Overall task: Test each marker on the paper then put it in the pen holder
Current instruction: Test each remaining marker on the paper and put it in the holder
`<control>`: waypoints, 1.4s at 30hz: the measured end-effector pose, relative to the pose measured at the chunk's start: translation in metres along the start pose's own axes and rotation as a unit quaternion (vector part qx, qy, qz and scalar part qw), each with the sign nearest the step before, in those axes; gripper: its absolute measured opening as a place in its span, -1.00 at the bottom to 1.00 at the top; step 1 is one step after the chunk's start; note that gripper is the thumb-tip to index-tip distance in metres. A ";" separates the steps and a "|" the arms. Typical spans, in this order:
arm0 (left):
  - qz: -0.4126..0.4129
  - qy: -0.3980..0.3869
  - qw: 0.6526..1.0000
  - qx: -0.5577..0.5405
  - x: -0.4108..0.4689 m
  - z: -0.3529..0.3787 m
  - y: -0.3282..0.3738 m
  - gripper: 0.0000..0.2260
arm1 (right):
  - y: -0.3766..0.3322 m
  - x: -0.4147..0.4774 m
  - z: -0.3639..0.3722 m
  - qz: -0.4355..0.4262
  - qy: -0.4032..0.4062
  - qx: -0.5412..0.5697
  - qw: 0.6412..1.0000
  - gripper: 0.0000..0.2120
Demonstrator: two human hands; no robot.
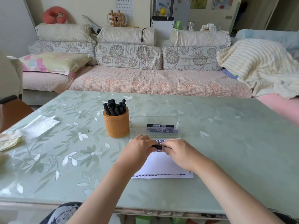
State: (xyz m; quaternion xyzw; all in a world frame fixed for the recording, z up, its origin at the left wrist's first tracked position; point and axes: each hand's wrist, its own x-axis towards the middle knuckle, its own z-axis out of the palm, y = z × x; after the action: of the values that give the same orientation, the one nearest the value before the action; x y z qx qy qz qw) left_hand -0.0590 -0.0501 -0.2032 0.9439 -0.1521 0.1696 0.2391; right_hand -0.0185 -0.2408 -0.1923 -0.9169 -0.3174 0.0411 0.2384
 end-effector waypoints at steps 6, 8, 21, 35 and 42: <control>-0.014 -0.040 0.999 -0.011 0.014 0.007 0.000 -0.85 | 0.026 0.007 -0.002 -0.086 0.094 -0.059 0.990 -0.88; -0.028 -0.053 0.997 -0.037 0.018 0.006 -0.001 -0.85 | 0.029 0.010 -0.002 -0.108 0.124 -0.086 0.983 -0.87; 0.063 -0.041 0.997 -0.029 0.023 0.002 -0.024 -0.82 | 0.029 0.022 0.000 -0.046 0.037 0.004 0.998 -0.74; 0.079 -0.038 0.996 -0.024 0.018 -0.003 -0.037 -0.80 | 0.025 0.026 0.008 -0.044 0.041 0.006 0.998 -0.71; -0.079 -0.070 0.994 -0.040 0.006 -0.017 -0.066 -0.85 | 0.038 0.022 0.000 -0.055 0.115 -0.034 0.991 -0.84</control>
State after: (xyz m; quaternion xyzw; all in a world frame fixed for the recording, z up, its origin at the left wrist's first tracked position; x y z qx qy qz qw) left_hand -0.0333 0.0124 -0.2129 0.9520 -0.1002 0.0779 0.2785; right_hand 0.0199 -0.2536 -0.2078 -0.9041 -0.3395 -0.0886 0.2440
